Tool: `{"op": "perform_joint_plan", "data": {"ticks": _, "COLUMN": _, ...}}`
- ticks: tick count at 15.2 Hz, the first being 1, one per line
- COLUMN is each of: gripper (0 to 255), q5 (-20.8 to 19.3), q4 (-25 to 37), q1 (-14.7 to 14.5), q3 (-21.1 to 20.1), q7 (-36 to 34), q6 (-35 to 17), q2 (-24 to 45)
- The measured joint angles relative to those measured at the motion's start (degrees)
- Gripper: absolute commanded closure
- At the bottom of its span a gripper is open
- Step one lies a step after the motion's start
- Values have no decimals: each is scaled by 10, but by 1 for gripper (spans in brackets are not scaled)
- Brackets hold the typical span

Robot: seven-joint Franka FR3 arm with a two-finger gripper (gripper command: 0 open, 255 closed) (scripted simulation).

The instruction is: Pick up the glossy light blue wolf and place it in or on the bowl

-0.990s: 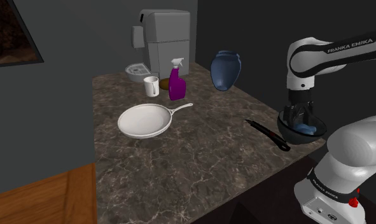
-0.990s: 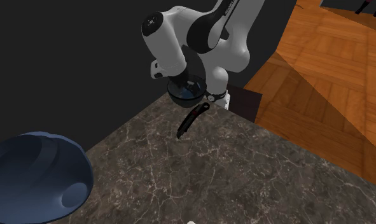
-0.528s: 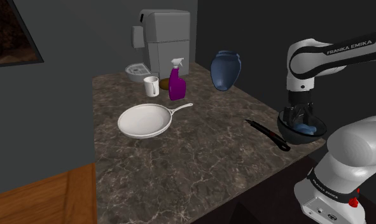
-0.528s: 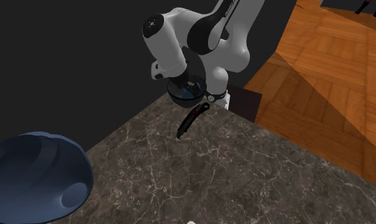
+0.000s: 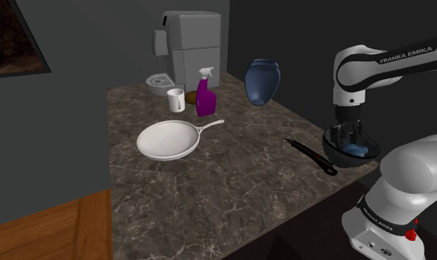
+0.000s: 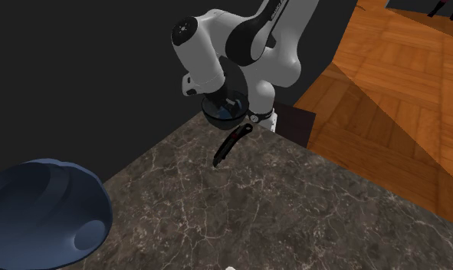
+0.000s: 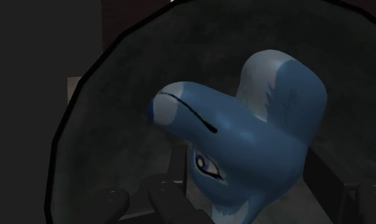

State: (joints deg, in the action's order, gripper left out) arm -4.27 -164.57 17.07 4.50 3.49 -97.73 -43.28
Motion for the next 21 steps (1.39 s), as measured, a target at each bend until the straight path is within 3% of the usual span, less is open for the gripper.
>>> {"op": "perform_joint_plan", "data": {"ticks": 5, "gripper": 255, "q5": 1, "q4": 12, "q1": 0, "q3": -1, "q7": 1, "q6": 19, "q2": -7}}
{"op": "perform_joint_plan", "data": {"ticks": 21, "gripper": 255, "q5": 7, "q4": 116, "q1": -2, "q3": -8, "q7": 3, "q6": 160, "q2": -44}}
